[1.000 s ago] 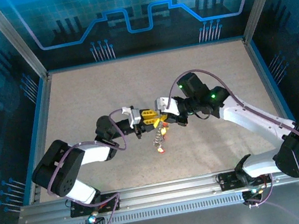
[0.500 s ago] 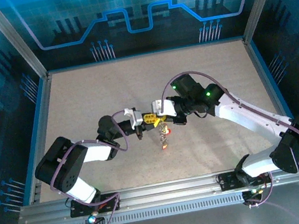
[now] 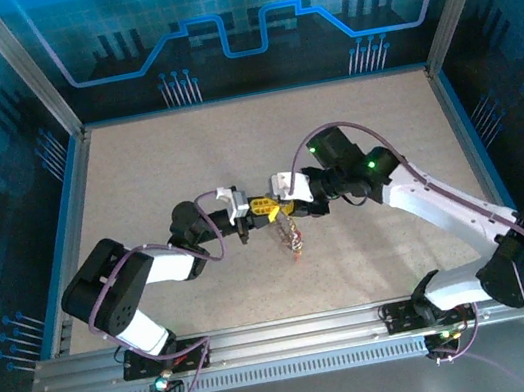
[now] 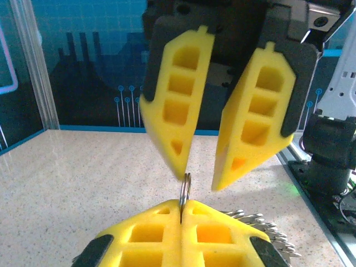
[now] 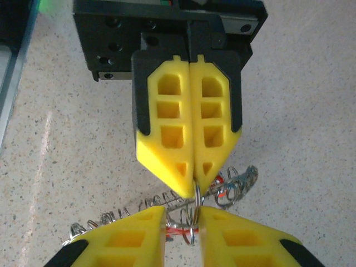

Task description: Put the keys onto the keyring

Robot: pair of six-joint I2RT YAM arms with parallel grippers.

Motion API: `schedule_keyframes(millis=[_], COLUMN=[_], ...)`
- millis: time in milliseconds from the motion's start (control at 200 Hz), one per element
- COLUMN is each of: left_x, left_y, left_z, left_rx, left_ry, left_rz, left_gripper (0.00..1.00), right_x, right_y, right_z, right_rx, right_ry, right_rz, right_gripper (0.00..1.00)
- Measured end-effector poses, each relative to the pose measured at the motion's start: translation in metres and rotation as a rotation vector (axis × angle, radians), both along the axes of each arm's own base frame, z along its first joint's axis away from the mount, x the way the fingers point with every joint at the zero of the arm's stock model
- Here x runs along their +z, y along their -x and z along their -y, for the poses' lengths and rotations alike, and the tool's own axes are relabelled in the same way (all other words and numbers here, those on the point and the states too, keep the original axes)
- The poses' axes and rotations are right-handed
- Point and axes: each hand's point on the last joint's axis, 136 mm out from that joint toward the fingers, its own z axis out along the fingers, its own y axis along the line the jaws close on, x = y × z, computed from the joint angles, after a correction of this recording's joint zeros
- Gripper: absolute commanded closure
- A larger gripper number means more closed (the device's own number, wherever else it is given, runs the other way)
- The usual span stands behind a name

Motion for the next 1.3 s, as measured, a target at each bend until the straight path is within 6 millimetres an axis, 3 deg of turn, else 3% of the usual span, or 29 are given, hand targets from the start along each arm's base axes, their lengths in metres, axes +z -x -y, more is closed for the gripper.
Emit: schedule_keyframes(millis=[195, 380, 615, 1301], left_x=[0.015, 0.016, 0.015, 0.018], left_y=[-0.001, 0.001, 0.004, 0.008], left_z=[-0.007, -0.006, -0.006, -0.004], left_rx=[0.017, 0.003, -0.015, -0.025], left_ry=[0.024, 0.028, 0.026, 0.027], left_rz=[0.007, -0.010, -0.009, -0.004], left_gripper=[1.00, 1.00, 1.00, 1.00], right_x=[0.004, 0.004, 0.011, 0.005], right_y=[0.006, 0.003, -0.002, 0.001], right_z=[0.004, 0.004, 0.001, -0.005], right_rx=[-0.001, -0.016, -0.024, 0.008], right_ry=[-0.054, -0.080, -0.122, -0.160], right_rz=[-0.001, -0.010, -0.013, -0.088], right_gripper=[0.76, 0.76, 0.84, 0.78])
